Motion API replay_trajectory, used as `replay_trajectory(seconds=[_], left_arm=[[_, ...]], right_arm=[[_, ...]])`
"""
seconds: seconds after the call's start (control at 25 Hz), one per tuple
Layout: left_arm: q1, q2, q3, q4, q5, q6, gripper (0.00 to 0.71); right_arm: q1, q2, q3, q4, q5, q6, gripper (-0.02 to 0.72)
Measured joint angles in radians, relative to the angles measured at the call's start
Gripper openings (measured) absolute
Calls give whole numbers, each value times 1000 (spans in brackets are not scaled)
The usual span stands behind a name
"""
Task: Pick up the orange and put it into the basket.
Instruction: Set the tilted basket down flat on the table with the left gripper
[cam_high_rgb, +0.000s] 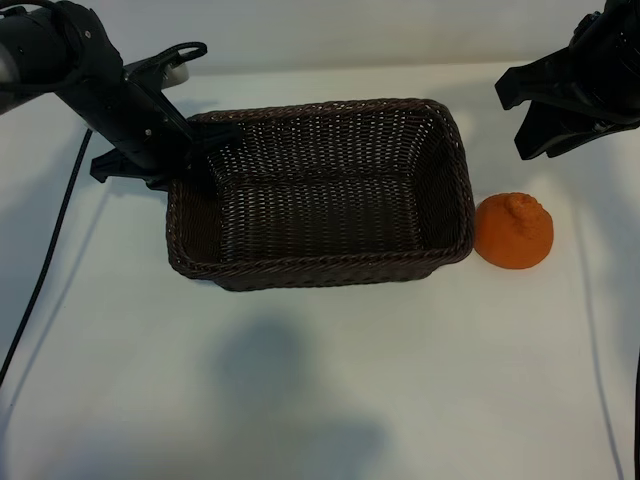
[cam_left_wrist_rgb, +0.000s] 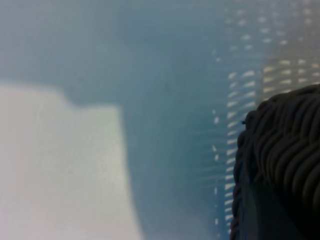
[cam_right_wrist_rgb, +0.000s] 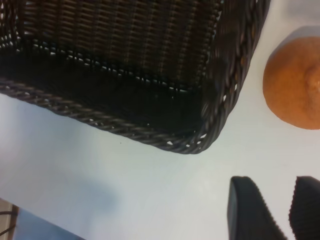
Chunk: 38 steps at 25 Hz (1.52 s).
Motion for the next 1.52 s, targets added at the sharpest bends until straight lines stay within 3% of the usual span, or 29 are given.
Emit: replay_trajectory(seconds=[1.52], left_arm=[[0,0,0,30,17,3,156]], right_arm=[[0,0,0,0,0,0,246]])
